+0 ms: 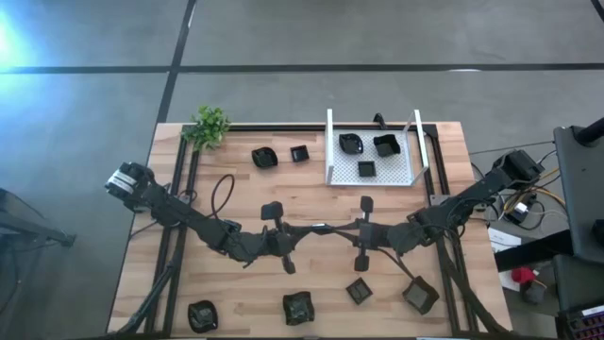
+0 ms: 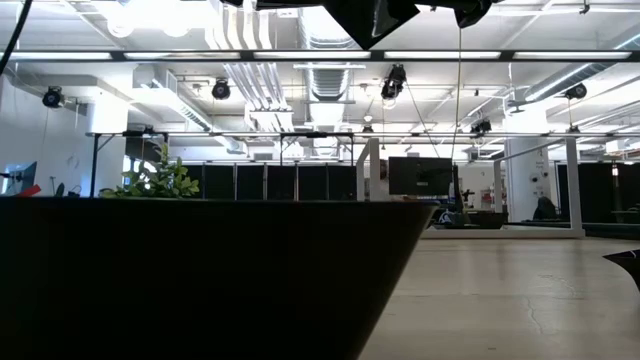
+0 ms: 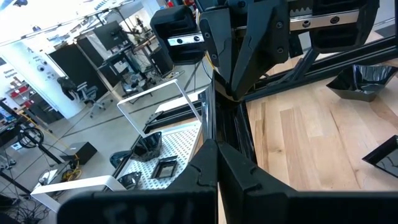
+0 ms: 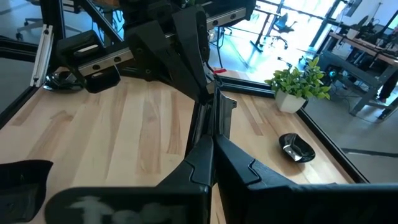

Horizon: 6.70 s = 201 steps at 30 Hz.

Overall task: Pick & Place Mini shaped plates
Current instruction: Stack the square plate on top of the other square plate on the shelf, then stack the distorted square plate on top of the other distorted square plates on the shelf

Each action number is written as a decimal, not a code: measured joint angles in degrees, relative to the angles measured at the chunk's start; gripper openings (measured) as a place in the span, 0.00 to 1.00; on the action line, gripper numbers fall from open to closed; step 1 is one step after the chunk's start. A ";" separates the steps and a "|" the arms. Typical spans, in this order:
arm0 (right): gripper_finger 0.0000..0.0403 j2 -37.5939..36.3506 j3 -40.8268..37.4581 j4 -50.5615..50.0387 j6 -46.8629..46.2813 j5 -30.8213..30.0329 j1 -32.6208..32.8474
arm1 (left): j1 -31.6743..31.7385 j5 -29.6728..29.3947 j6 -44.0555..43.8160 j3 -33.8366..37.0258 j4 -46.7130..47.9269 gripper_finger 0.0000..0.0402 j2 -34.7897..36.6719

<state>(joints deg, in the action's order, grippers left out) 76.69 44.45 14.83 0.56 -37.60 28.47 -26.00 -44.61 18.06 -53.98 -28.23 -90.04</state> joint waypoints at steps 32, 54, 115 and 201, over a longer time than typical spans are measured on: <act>0.02 0.04 0.02 -0.15 -0.45 0.17 -0.07 | 0.00 0.30 -3.08 0.00 0.85 0.14 0.04; 0.02 -2.79 0.04 -14.90 -13.28 -10.65 -0.05 | 0.00 -0.82 -3.06 0.00 1.25 0.21 0.04; 0.02 -8.32 -12.96 -33.82 -57.28 -5.21 -39.09 | -0.02 -0.66 -3.17 0.00 1.27 0.21 0.05; 0.05 -9.51 -12.96 -30.23 -41.77 6.06 -38.53 | 0.02 -0.73 -3.28 -0.01 1.33 0.21 0.07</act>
<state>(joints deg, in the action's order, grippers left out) 67.18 31.48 -15.40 -41.21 -31.54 -10.06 -25.98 -45.34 14.79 -53.98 -26.89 -89.97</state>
